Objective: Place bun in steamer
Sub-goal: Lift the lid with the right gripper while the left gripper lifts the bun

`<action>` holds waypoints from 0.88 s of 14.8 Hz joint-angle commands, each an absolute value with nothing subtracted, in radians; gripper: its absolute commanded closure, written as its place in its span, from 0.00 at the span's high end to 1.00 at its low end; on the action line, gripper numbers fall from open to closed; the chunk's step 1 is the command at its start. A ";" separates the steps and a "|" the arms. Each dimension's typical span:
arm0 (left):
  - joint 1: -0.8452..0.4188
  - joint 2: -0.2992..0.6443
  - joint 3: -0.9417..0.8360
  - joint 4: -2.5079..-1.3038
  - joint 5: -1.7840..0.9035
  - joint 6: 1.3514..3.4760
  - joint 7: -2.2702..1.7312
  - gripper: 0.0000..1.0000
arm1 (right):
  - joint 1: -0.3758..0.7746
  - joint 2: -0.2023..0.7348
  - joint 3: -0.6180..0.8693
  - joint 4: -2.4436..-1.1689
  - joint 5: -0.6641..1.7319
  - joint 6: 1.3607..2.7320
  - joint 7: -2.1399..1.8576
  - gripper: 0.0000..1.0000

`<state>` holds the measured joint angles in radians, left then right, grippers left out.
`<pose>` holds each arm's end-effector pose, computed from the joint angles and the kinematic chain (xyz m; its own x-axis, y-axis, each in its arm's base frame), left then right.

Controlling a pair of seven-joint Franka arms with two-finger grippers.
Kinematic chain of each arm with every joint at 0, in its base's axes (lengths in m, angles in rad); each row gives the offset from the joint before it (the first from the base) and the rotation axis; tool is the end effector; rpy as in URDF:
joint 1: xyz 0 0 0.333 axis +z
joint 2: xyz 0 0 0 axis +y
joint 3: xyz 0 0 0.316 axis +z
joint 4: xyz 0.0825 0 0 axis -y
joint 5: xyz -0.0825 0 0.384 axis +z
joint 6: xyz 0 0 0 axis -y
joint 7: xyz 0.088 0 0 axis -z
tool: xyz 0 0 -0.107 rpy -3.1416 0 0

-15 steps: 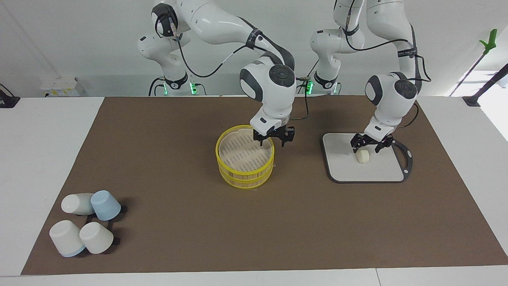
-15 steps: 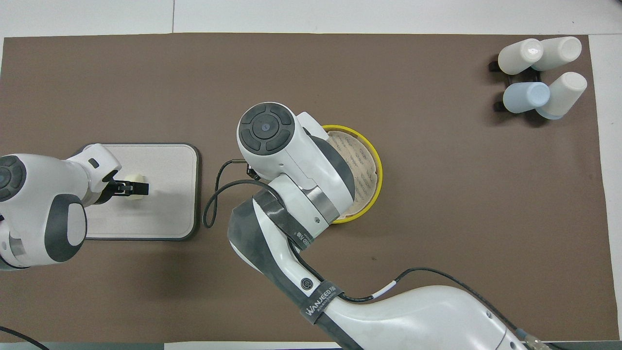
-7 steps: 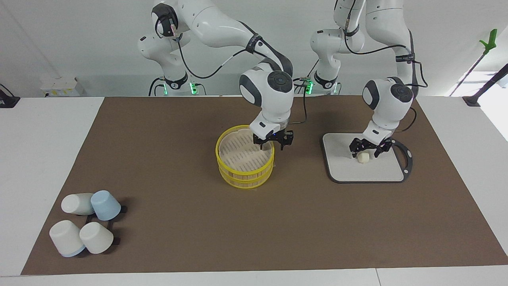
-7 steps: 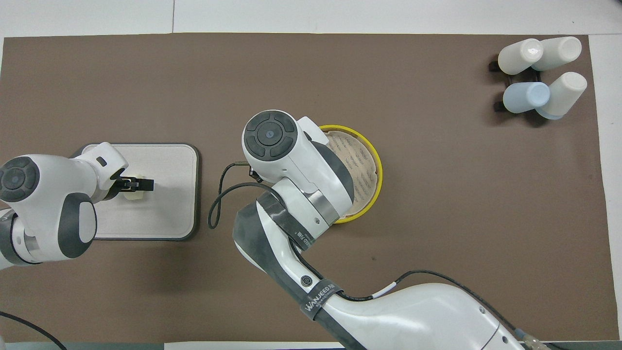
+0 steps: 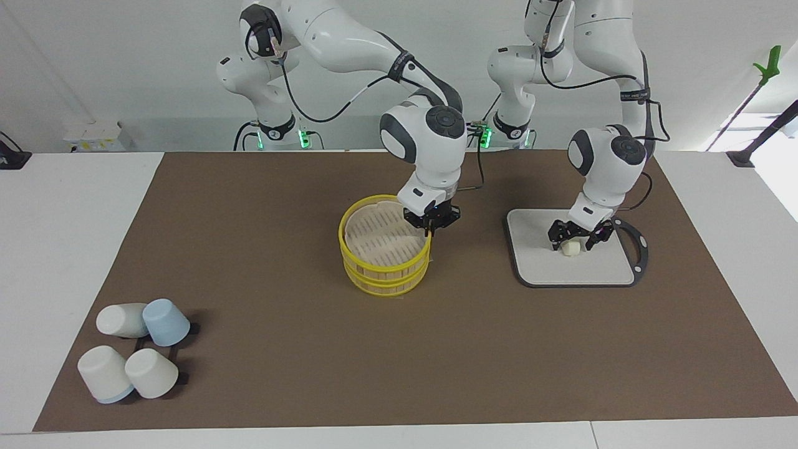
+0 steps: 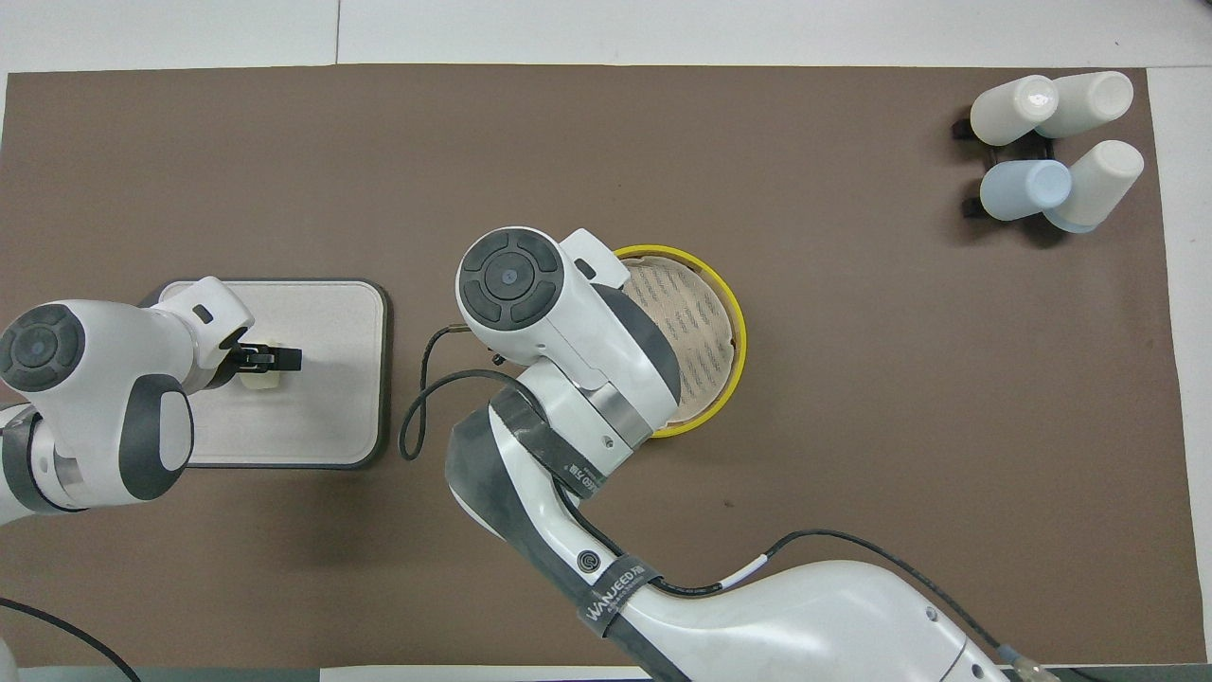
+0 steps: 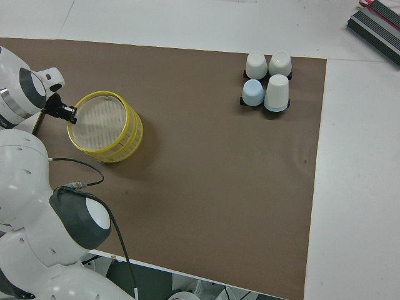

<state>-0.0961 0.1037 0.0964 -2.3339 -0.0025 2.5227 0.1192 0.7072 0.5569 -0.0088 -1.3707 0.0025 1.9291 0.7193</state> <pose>0.5230 0.0002 0.3006 0.9895 -0.1179 0.0839 -0.1168 -0.9930 -0.0184 0.5458 0.4601 0.3940 0.9998 -0.0204 0.0027 -0.0204 -0.9998 0.0007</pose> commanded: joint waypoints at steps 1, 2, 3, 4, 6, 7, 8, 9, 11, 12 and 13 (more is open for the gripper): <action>-0.101 0.107 0.100 -2.313 0.015 2.490 0.114 0.62 | 0.681 0.535 -0.011 -1.355 -0.020 1.882 0.689 0.00; -0.103 0.107 0.100 -2.304 0.015 2.471 0.114 0.49 | 0.658 0.535 -0.011 -1.333 -0.015 1.872 0.652 0.00; -0.103 0.107 0.100 -2.296 0.015 2.455 0.114 0.39 | 0.629 0.531 -0.011 -1.309 -0.012 1.846 0.606 0.00; -0.103 0.107 0.100 -2.295 0.015 2.444 0.114 0.31 | 0.602 0.513 -0.009 -1.298 -0.012 1.809 0.576 0.00; -0.104 0.107 0.100 -2.283 0.015 2.419 0.110 0.21 | 0.548 0.451 -0.009 -1.298 -0.006 1.795 0.560 0.00; -0.104 0.106 0.100 -2.276 0.015 2.405 0.110 0.21 | 0.525 0.421 -0.011 -1.302 -0.008 1.789 0.558 0.00; -0.104 0.106 0.100 -2.270 0.015 2.395 0.110 0.21 | 0.497 0.401 -0.012 -1.304 -0.009 1.751 0.539 0.00; -0.104 0.106 0.100 -2.261 0.015 2.385 0.109 0.21 | 0.476 0.394 -0.014 -1.301 -0.006 1.734 0.510 0.00; -0.104 0.107 0.097 -2.217 0.011 2.329 0.106 0.21 | 0.416 0.364 -0.012 -1.308 -0.006 1.708 0.467 0.00; -0.107 0.109 0.095 -2.182 0.006 2.286 0.098 0.21 | 0.399 0.351 -0.012 -1.308 0.001 1.677 0.434 0.00; -0.127 0.117 0.095 -2.128 0.005 2.229 0.062 0.21 | 0.391 0.341 -0.014 -1.308 0.015 1.657 0.411 0.00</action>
<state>-0.0994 0.1031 0.0918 -2.2213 -0.0026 2.3309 0.1112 0.4150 0.3711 -0.0225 -1.2896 -0.0005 1.6858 0.4587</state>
